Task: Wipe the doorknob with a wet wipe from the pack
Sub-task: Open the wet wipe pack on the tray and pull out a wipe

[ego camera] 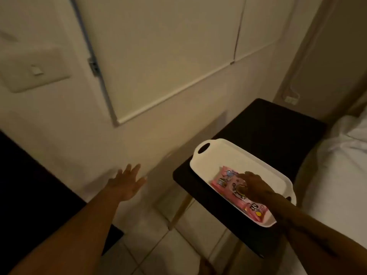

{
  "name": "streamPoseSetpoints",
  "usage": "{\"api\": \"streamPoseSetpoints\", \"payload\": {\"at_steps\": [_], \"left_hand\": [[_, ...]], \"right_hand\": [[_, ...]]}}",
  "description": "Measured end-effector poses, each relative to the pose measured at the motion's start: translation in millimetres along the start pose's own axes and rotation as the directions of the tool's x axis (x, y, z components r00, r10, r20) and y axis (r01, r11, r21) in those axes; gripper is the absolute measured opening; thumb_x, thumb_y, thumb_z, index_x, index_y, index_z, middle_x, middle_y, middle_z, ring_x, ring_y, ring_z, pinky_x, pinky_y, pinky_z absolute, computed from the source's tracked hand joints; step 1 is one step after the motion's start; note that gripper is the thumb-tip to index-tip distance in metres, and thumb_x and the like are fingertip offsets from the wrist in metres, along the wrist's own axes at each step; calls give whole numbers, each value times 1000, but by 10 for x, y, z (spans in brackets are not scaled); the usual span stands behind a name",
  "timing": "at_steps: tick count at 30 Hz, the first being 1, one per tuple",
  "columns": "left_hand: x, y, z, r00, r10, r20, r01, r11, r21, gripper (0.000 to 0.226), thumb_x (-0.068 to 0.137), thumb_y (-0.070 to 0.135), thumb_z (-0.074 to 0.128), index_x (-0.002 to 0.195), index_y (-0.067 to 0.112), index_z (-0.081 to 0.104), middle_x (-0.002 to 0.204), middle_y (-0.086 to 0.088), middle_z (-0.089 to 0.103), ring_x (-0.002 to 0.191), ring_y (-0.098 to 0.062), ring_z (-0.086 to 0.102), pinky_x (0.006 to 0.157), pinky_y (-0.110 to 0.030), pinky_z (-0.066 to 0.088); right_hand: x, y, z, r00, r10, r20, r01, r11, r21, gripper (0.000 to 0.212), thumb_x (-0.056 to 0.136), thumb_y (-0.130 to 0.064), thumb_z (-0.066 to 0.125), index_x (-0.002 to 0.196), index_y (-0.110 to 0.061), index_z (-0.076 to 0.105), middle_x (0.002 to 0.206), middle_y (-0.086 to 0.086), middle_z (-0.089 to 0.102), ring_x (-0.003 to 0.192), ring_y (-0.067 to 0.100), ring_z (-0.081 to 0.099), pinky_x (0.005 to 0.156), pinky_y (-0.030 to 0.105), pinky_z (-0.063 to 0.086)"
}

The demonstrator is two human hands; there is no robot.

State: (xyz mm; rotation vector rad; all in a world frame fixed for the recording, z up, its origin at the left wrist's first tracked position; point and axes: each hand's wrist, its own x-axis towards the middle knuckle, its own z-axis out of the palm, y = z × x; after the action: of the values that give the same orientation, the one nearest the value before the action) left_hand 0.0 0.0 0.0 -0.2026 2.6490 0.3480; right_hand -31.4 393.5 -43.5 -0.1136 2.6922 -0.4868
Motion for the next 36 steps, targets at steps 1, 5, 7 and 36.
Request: {"api": "streamPoseSetpoints", "payload": {"at_steps": [1,5,7,36], "left_hand": [[70,118,96,999,9,42,-9,1000,0,64,92,56,20,144,30,-6,157,-4,-8,143,-32,0,114,-52,13],[367,659,491,987,64,147,-39,985,-166,68,92,54,26,144,28,-9,156,-5,-12,143,-31,-5,115,-51,9],[506,985,614,983,124,137,-102,982,-157,67,93,51,28,144,27,-7,157,-5,-11,143,-30,-4,115,-50,12],[1242,2399,1163,403,856,324,-874,256,412,67,86,52,29,139,11,25,148,-9,26,142,-19,0,105,-52,-3]], "right_hand": [[-36,102,19,1000,20,11,-20,1000,0,48,90,-30,54,134,-19,38,140,17,36,126,33,34,102,47,36],[-127,385,160,996,30,-88,-18,991,134,45,89,-29,56,131,-23,43,138,14,39,124,29,36,102,43,38],[-165,463,238,990,30,-140,-7,987,163,47,88,-29,57,132,-24,41,141,13,35,126,28,33,102,40,34],[-96,581,724,980,142,-139,-141,990,15,90,75,-78,10,137,-21,-19,147,6,-20,136,25,-20,110,40,-14]]}}
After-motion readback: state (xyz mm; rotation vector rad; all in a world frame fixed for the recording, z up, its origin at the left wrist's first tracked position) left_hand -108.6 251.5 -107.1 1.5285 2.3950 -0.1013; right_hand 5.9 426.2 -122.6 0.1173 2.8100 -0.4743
